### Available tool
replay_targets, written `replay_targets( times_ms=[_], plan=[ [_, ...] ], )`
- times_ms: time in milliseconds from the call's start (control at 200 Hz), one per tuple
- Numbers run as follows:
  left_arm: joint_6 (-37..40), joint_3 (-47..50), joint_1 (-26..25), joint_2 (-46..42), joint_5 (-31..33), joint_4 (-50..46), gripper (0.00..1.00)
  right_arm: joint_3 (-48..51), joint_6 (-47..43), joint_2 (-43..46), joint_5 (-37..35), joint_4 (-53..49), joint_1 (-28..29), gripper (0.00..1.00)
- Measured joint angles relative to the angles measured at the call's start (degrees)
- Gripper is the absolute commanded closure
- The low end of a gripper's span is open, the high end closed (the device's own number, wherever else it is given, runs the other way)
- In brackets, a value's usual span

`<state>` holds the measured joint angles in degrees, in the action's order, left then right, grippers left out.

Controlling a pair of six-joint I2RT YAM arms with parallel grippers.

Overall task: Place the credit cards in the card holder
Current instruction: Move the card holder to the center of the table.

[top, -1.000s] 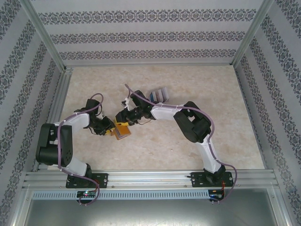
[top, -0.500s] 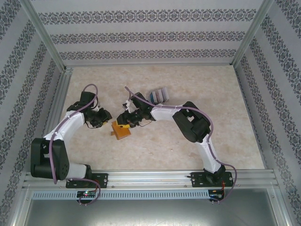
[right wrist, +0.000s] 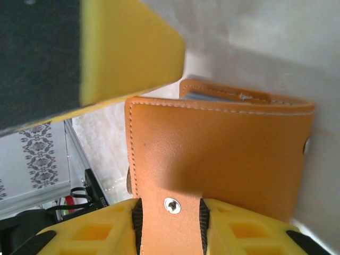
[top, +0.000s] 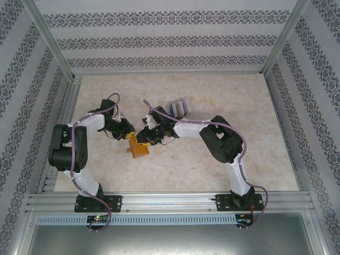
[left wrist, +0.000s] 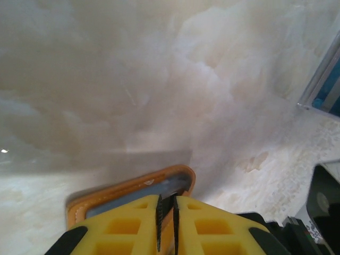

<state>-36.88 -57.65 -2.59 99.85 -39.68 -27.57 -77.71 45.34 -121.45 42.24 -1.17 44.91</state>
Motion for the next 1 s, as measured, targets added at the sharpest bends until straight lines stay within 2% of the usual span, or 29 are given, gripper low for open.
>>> replay_targets(
  times_ms=[345, 590, 744, 999],
  plan=[
    [0.5, 4.8, -0.7, 2.8, -2.2, 3.0, 0.92, 3.2, -2.7, 8.2, -3.5, -3.3, 3.3, 0.66],
    [1.6, 6.4, -0.3, 1.7, -1.9, 5.3, 0.94, 5.7, -1.8, 5.7, -3.6, -2.1, 6.0, 0.68],
    [2.0, 7.3, -0.3, 1.0, -1.7, 6.4, 0.95, 4.0, -1.5, 1.8, -2.8, -1.8, 6.4, 0.68],
    [2.2, 8.5, 0.1, 0.2, -1.6, 7.3, 0.97, 1.5, -3.1, 0.9, -3.8, -5.0, 6.4, 0.69]
  ],
)
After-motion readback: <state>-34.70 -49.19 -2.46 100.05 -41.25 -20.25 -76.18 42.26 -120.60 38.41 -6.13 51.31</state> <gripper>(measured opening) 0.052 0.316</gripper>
